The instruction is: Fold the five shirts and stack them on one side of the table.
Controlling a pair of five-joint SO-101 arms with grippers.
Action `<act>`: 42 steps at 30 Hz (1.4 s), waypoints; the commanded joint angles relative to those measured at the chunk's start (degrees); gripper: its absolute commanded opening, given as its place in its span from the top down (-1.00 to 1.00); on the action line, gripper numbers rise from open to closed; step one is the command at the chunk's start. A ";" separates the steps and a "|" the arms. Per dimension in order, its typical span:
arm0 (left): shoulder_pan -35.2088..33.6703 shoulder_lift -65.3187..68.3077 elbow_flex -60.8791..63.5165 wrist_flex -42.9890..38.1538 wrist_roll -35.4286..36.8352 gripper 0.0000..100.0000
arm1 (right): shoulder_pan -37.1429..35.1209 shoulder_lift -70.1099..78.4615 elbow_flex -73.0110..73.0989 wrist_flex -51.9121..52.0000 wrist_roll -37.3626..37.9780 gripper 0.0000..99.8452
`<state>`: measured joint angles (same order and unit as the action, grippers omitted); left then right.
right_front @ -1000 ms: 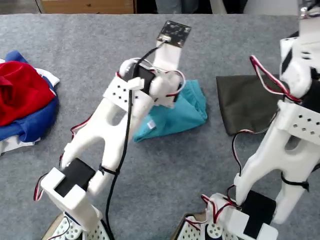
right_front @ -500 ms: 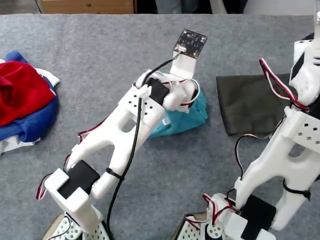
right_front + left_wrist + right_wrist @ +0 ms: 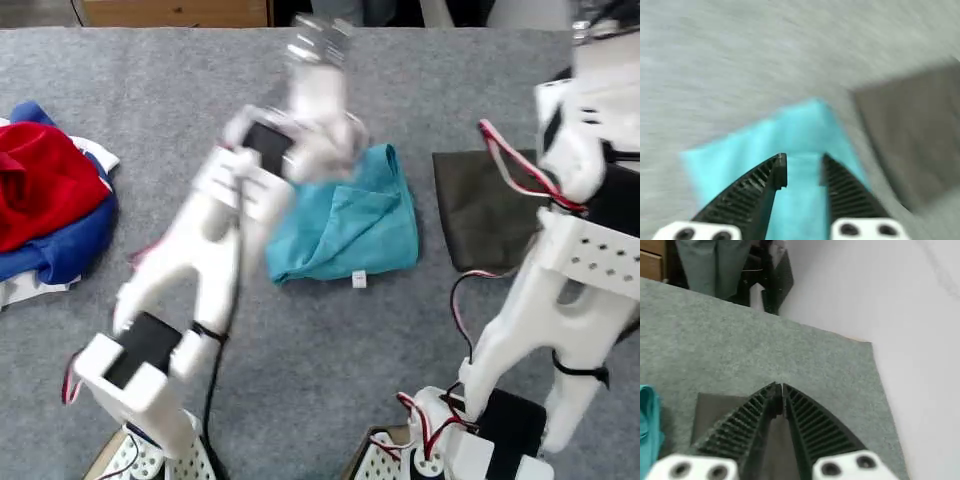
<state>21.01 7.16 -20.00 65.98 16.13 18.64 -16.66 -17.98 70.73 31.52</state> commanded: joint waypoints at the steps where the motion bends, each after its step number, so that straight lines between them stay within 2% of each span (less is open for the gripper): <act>1: -11.91 -2.90 -4.18 3.69 -3.96 0.95 | -7.82 -1.54 3.30 2.64 -0.18 0.97; 7: -22.99 -3.34 0.40 10.90 -8.79 0.94 | -23.12 5.67 16.84 -4.66 -0.35 0.97; 11: -27.03 -3.43 11.47 10.20 -11.69 0.94 | -28.13 16.66 19.12 -10.81 -0.62 0.97; 16: -29.76 -3.43 29.49 0.18 -12.22 0.94 | -29.45 29.49 14.73 -11.78 -0.62 0.97; 21: -26.68 -8.35 45.14 -10.37 -12.22 0.94 | -29.45 39.08 9.36 -10.99 -1.05 0.97; 25: -23.25 -13.89 57.27 -24.53 -11.78 0.94 | -29.36 43.56 6.37 -9.67 -4.84 0.97; 28: -21.14 -14.51 65.45 -35.96 -11.87 0.94 | -29.45 44.62 6.11 -7.56 -5.36 0.97; 30: -21.05 -15.12 68.79 -40.70 -12.04 0.94 | -29.36 44.62 6.46 -5.98 -5.36 0.97; 37: -22.81 -15.12 68.97 -41.76 -11.69 0.94 | -29.10 44.53 6.11 2.81 -4.57 0.97; 42: -22.81 -15.12 68.97 -41.76 -11.69 0.94 | -27.52 43.03 6.73 7.74 0.97 0.97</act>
<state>-1.32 -5.32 49.01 25.01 4.26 -10.20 28.53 -9.01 76.00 30.20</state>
